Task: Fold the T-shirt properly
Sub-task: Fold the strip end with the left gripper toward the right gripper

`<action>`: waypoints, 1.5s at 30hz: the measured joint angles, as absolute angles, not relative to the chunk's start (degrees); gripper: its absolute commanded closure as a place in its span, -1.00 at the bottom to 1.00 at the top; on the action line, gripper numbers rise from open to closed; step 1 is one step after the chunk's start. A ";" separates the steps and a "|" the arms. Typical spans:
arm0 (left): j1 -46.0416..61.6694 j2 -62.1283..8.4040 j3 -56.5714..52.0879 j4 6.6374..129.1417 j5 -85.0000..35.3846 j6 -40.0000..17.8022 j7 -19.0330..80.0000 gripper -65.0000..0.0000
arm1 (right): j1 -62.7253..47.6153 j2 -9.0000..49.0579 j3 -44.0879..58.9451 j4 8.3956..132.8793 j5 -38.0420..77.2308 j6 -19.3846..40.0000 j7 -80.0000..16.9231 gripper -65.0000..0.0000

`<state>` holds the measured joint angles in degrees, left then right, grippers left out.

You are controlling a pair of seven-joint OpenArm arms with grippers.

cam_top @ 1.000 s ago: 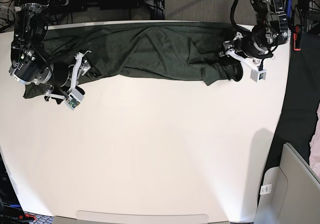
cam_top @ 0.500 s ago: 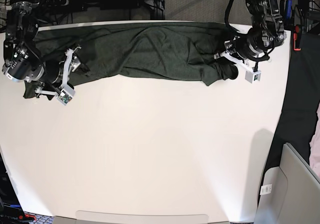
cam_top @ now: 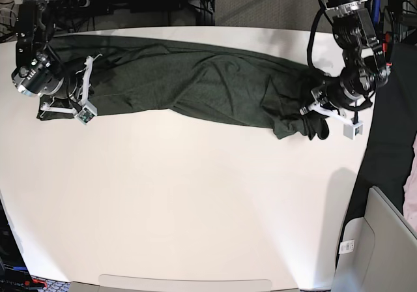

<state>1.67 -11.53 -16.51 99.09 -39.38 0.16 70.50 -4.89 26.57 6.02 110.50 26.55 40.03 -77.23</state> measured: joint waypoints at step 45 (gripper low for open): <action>3.09 8.60 4.56 109.75 -48.88 -0.21 73.95 0.90 | -5.10 19.00 20.95 108.01 20.03 39.92 -77.19 0.97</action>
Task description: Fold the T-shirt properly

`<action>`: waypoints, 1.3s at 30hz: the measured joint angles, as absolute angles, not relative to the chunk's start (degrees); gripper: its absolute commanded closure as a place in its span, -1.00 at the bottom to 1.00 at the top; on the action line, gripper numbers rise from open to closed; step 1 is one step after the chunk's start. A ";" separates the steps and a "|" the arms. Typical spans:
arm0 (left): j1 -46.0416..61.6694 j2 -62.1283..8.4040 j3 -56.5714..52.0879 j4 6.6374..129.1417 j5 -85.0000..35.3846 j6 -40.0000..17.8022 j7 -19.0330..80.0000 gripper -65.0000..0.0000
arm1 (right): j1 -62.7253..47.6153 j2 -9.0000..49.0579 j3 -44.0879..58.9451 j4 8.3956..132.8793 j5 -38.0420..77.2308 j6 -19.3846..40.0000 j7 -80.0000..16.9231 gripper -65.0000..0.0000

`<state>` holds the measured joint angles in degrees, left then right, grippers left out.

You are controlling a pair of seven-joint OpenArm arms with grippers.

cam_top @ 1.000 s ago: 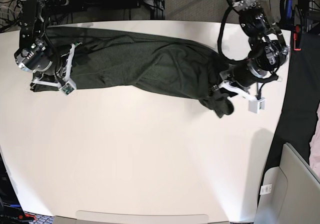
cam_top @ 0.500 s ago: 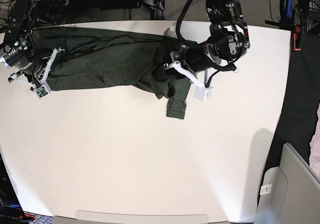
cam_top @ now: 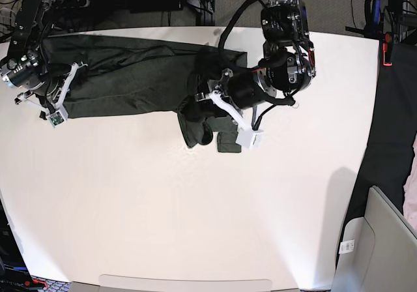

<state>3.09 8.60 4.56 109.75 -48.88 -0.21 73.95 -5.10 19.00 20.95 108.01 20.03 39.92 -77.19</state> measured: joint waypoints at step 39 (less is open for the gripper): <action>1.89 8.71 3.38 106.28 -55.09 -0.51 76.31 0.44 | 5.63 10.59 20.99 107.98 19.88 39.94 -77.43 0.96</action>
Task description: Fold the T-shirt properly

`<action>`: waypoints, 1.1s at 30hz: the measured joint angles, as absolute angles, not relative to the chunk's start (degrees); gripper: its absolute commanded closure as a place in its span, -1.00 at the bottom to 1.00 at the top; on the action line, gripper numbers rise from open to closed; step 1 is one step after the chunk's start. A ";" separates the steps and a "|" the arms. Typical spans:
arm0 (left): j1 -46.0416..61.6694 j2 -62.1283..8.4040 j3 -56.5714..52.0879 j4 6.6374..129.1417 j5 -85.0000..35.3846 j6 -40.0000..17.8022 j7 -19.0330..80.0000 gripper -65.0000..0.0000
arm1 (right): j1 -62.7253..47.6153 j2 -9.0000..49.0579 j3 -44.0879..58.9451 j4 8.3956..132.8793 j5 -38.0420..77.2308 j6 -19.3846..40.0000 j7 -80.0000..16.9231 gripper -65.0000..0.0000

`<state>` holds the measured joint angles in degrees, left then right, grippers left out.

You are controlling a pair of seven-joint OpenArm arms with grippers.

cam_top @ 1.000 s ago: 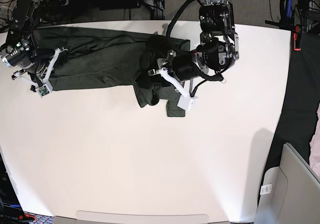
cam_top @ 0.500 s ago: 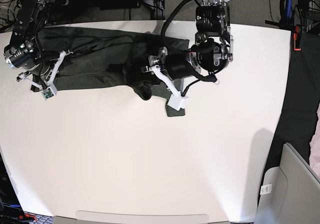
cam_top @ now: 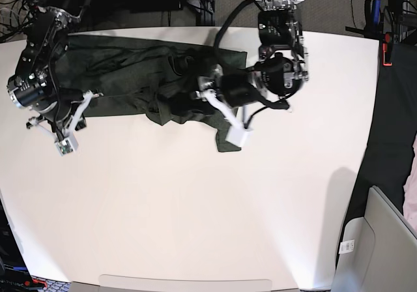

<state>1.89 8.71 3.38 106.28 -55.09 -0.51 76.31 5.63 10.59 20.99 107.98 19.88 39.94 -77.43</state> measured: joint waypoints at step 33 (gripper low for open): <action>8.12 -5.85 -12.99 106.15 -55.05 -0.25 76.88 0.19 | 16.01 4.49 5.89 102.00 6.24 39.42 -77.17 0.24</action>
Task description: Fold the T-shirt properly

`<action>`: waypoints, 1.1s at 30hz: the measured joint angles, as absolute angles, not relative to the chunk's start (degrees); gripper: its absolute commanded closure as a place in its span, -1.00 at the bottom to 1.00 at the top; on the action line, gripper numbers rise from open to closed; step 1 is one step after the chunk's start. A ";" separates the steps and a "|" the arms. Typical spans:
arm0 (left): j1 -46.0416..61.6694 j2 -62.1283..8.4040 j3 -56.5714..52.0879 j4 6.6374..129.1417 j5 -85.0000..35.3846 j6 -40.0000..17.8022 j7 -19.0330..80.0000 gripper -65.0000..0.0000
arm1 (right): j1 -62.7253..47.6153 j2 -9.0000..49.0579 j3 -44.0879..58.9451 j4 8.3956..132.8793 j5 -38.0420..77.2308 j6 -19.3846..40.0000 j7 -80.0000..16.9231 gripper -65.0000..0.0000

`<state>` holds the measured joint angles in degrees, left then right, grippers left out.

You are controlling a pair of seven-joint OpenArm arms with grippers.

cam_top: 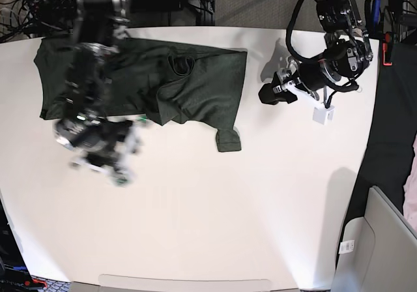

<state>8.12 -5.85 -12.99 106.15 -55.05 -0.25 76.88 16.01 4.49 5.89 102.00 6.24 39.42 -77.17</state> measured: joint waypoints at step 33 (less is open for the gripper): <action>6.70 -5.91 -8.14 102.91 -55.29 -0.27 75.83 0.19 | -5.43 26.30 39.88 97.14 33.17 40.12 -79.92 -0.93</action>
